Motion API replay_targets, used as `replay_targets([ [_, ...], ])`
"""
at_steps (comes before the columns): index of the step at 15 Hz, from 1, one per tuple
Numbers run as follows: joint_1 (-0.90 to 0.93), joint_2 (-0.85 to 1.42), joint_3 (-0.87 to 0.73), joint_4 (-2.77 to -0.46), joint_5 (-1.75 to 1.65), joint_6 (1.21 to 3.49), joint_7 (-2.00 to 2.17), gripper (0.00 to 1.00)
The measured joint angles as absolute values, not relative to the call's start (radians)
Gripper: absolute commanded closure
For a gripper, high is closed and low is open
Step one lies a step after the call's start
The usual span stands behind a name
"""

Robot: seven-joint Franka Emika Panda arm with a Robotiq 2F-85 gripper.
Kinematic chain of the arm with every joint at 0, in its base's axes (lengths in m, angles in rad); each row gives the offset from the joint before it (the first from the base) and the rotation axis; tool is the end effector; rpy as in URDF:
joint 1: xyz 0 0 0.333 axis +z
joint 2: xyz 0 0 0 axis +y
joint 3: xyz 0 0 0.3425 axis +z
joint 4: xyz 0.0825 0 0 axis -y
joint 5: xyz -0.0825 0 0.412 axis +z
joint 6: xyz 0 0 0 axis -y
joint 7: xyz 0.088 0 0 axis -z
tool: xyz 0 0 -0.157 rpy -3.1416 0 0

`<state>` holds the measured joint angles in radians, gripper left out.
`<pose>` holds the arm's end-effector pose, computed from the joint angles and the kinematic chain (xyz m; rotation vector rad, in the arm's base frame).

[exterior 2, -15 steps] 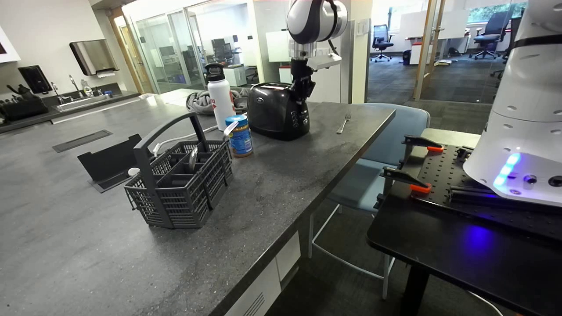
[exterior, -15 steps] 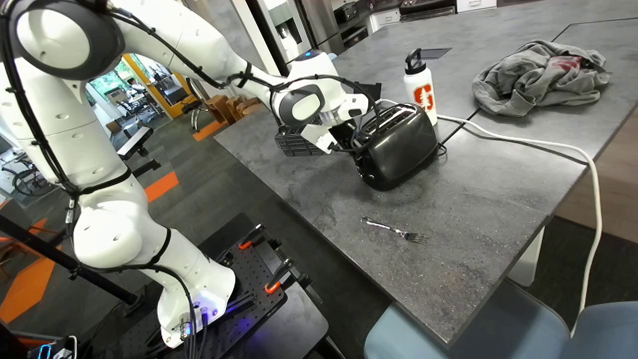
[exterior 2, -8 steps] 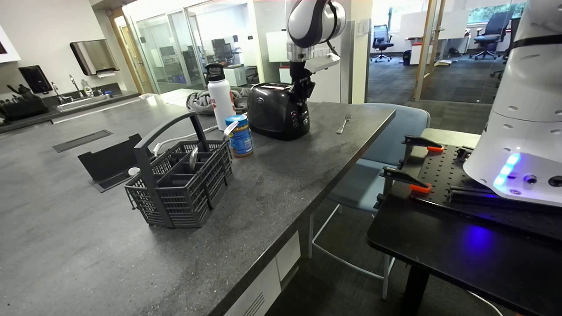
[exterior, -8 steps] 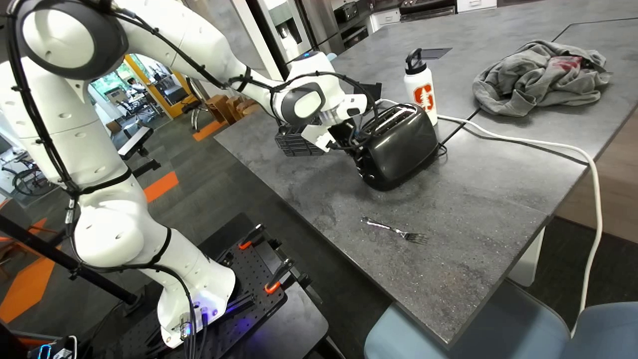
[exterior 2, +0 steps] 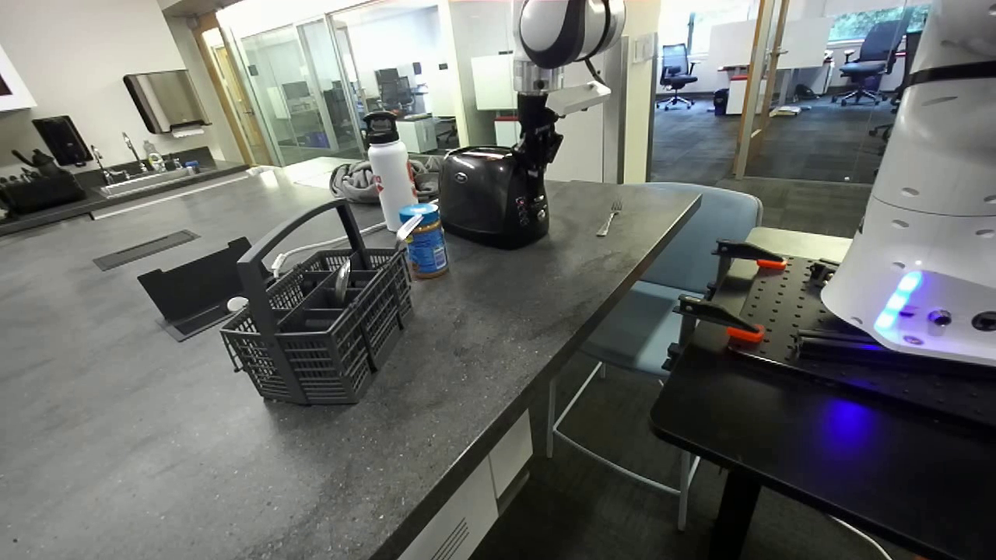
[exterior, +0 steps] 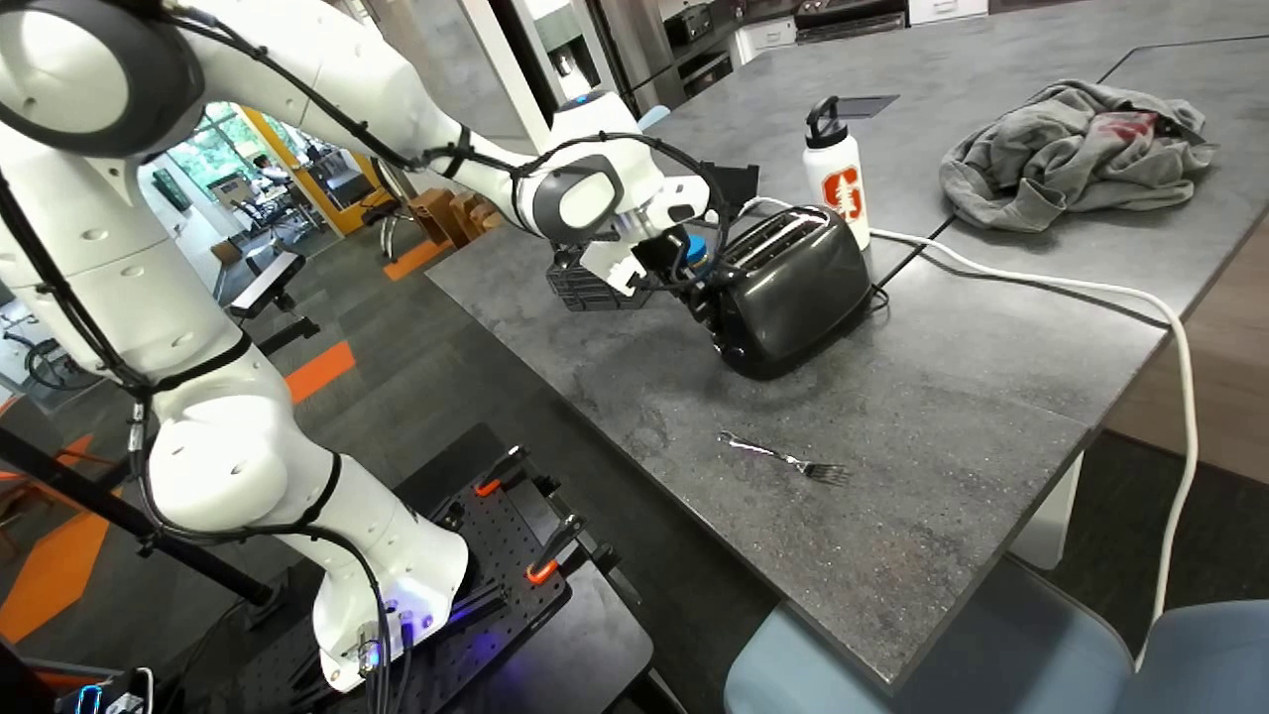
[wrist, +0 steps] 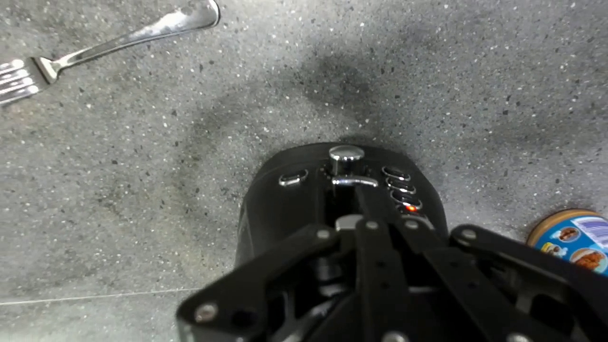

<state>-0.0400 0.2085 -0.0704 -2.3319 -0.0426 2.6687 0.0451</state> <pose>0.5566 -0.0623 0.2137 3.0897 -0.1800 0.1973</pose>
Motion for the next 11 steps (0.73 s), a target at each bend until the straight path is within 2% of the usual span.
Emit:
replay_targets([
  [11,-0.047,-0.242,-0.064,-2.581,-0.049,2.672,0.067,1.00],
])
